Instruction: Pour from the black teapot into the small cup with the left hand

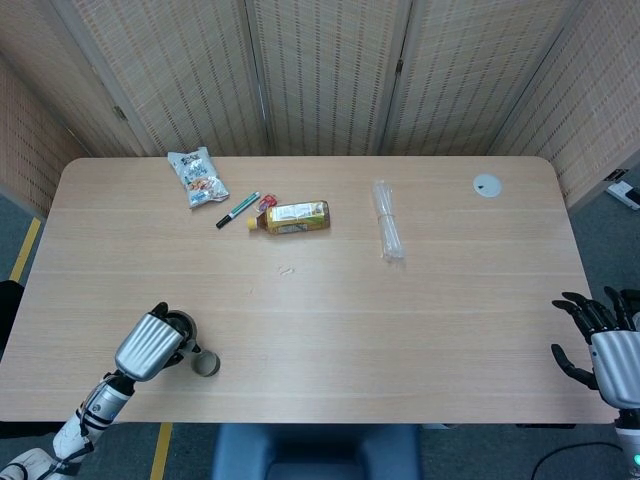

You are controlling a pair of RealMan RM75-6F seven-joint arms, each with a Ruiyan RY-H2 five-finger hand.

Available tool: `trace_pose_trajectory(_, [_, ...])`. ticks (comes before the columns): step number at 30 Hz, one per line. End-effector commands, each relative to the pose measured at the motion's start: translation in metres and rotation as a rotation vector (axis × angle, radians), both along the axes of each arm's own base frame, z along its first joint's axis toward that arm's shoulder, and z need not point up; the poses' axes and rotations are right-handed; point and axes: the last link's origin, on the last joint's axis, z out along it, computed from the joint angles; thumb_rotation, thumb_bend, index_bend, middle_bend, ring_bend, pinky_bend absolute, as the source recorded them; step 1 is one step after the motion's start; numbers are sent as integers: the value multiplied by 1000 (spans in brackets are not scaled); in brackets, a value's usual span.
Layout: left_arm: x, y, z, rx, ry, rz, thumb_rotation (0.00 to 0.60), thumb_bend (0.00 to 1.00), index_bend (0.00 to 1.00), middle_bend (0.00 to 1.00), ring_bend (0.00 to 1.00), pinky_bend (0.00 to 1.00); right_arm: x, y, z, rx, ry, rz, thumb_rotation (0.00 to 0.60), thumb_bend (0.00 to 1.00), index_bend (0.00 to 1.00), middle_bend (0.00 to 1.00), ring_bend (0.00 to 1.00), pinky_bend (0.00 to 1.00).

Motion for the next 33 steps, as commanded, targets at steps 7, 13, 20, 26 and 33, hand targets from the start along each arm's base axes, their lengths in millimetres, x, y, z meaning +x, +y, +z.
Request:
trace_pose_trajectory(7, [0,-4,-3,10,40,-27,537,502,1000,1000,954,498,0,0,0,0,-1,1,600,353,231,227,225,0])
trace_pose_trajectory(13, [0,-6,-3,13,50,-36,535,502,1000,1000,954,498,1,0,0,-1,0,1,600,353,230,227,224,0])
trace_pose_trajectory(20, [1,-7,-3,18,62,-50,544,502,1000,1000,954,498,1,1,0,0,0,2,600,353,230,227,224,0])
trace_pose_trajectory(26, [1,-8,-3,21,72,-61,559,502,1000,1000,955,498,1,1,0,0,0,1,600,353,230,227,223,0])
trace_pose_trajectory(33, [1,-8,-4,20,75,-59,567,503,1000,1000,955,498,0,1,0,-1,-1,0,600,352,230,227,224,0])
